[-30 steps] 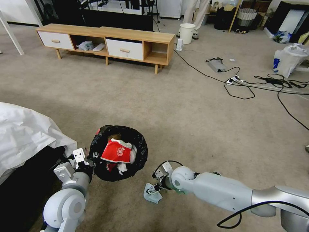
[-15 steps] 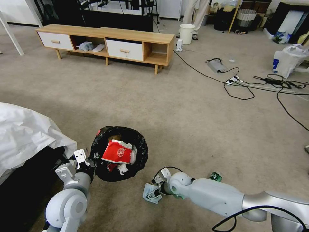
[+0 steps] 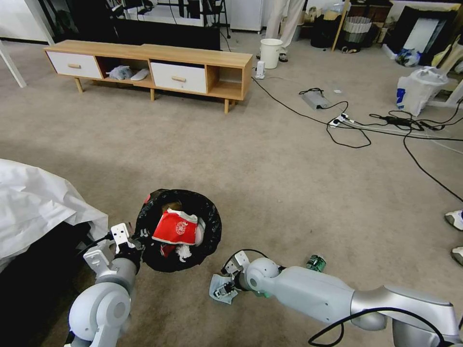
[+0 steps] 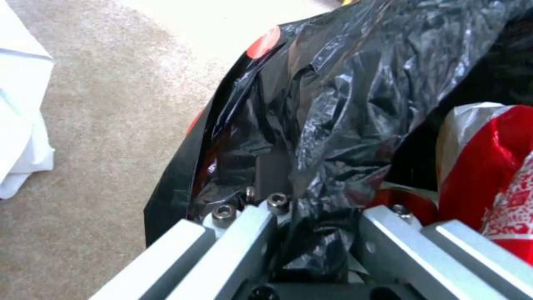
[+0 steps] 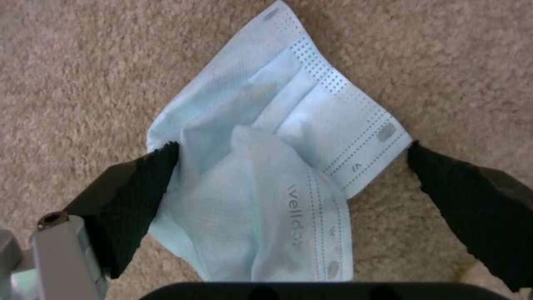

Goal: Pick up the trash bin and place the garbage on the floor into it.

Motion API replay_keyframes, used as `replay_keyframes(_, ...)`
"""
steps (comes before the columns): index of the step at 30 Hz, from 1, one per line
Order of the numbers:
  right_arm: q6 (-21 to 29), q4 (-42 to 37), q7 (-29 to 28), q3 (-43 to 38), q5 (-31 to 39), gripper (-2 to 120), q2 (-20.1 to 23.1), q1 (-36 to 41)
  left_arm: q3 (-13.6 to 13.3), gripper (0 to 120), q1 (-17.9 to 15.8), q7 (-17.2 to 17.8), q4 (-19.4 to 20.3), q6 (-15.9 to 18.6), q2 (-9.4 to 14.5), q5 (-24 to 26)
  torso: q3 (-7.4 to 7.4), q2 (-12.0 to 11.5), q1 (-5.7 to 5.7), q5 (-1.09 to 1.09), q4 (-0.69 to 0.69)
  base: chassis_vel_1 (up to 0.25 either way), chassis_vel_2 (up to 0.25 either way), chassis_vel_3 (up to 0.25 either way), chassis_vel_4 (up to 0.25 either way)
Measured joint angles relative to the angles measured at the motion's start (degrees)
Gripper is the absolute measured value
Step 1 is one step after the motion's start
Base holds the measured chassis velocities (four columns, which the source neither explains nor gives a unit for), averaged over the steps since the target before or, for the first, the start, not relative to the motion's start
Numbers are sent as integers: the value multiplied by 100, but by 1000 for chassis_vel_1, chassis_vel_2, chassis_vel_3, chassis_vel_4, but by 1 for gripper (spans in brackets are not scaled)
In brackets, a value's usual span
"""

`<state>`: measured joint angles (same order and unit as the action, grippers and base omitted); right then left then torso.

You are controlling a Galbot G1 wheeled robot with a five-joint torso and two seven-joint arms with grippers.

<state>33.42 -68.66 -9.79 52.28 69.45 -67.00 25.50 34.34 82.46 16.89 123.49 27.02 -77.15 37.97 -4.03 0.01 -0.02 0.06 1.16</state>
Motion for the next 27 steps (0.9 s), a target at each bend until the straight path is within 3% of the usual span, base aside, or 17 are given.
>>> replay_keyframes(10, -9, -375, -214, -83, 182, 100, 475, 77, -70, 0, 7, 3, 1, -4, 26, -36, -5, -5, 2, 9, -8, 0, 0, 0, 0)
replay_keyframes(14, -10, -494, -289, -101, 231, 100, 616, 90, -79, 0, 5, 7, 9, -5, 30, -40, -4, -5, 2, 5, -6, 0, 0, 0, 0)
replay_keyframes(15, -5, -547, -409, -113, 249, 100, 715, 92, -81, 0, 8, 8, 22, -6, 35, -42, -4, -5, 2, -11, 8, 0, 0, 0, 0)
replay_keyframes(16, 2, -573, -443, -119, 262, 100, 751, 100, -84, 0, 10, 9, 25, -6, 35, -49, -3, -5, 2, -16, 10, 0, 0, 0, 0)
replay_keyframes(18, 9, -619, -489, -132, 286, 100, 772, 119, -89, 0, 15, 6, 32, -6, 35, -47, -3, -5, 2, -6, 12, 0, 0, 0, 0)
replay_keyframes(27, 61, -806, -687, -67, 408, 100, 794, 146, -88, 0, 18, 8, 39, -6, 20, -65, -1, -5, 2, -11, 10, 0, 0, 0, 0)
